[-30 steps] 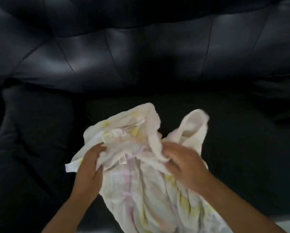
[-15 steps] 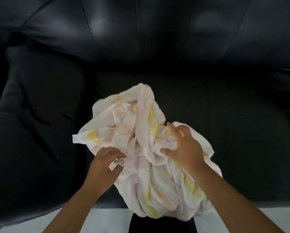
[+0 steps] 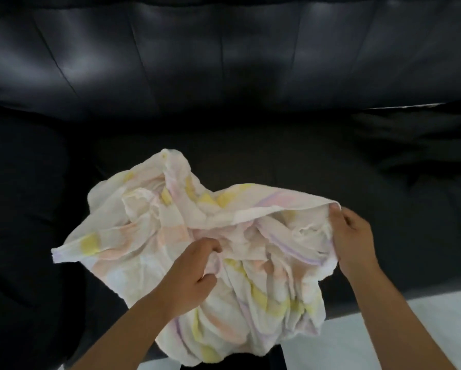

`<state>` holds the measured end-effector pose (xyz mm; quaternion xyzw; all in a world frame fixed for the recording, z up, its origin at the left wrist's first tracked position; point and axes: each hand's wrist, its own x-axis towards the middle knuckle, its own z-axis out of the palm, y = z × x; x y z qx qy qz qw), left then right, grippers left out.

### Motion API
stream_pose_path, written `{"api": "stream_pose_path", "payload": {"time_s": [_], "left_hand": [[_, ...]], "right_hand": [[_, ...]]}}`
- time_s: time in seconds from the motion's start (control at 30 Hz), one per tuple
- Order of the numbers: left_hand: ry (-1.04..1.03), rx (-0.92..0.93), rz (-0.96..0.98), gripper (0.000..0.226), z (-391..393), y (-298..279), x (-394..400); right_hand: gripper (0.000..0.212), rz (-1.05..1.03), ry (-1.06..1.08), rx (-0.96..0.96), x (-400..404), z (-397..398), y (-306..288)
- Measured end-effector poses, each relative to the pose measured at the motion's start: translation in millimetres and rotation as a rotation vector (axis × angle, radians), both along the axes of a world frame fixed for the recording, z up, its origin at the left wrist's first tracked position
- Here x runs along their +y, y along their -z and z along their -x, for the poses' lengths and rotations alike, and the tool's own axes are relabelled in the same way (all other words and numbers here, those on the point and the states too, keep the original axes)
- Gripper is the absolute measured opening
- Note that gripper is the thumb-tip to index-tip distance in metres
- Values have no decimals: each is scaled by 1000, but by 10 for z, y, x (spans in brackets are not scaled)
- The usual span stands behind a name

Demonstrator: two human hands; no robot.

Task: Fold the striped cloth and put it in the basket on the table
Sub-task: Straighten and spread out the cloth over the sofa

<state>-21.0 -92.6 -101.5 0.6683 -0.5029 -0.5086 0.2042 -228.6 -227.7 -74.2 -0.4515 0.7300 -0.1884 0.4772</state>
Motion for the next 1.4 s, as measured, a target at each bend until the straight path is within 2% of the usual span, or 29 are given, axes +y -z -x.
{"api": "stream_pose_path", "payload": {"time_s": [0.1,0.13,0.2,0.27,0.33,0.4,0.5,0.6,0.67,0.73,0.87,1.0,1.07,1.13,1.2,1.23,1.33,1.4], "left_hand": [[24,-5,-23,47,34,15,-79],[44,-29,9,43,60,-26,-130],[89,-52,61,10,104,-61,-240],[81,-40,106,29,138,-78,-382],[74,-51,111,19,185,-56,-495],[57,-64,77,8,225,-13,-574],[93,-82,14,10,264,92,-616],[131,-46,-26,8,318,125,-644],[113,-35,-43,5,343,135,-697],[109,-90,-33,15,366,150,-735],[125,-449,54,12,294,276,-750],[121,-656,54,14,48,339,-848],[155,-762,56,12,-83,407,-932],[278,-814,27,15,-196,494,-1034],[350,-713,-122,22,-250,540,-1128],[358,-630,-207,23,-252,533,-1152],[310,-443,-332,18,-272,399,-1068],[267,-387,-415,13,-346,298,-901]], "right_hand": [[28,-24,-202,36,-207,149,-291],[31,-75,-257,-36,-268,202,-419],[45,-219,-272,-284,-371,323,-554],[39,-270,-141,-393,-430,357,-466],[15,-284,70,-287,-442,384,-196],[24,-324,131,-53,-386,440,80],[26,-334,-81,254,-161,574,390],[26,-378,-299,408,100,654,560],[31,-367,-284,427,215,692,655],[33,-340,-205,404,282,736,718],[29,-301,-243,463,286,850,769],[29,-152,-258,453,129,773,579],[42,-96,-440,416,32,573,462],[60,-85,-697,396,-45,215,453],[71,-152,-857,354,-123,-227,575],[69,-181,-928,362,-159,-425,661],[35,-133,-1174,487,-203,-718,810],[27,-157,-1319,530,-92,-611,749]]}}
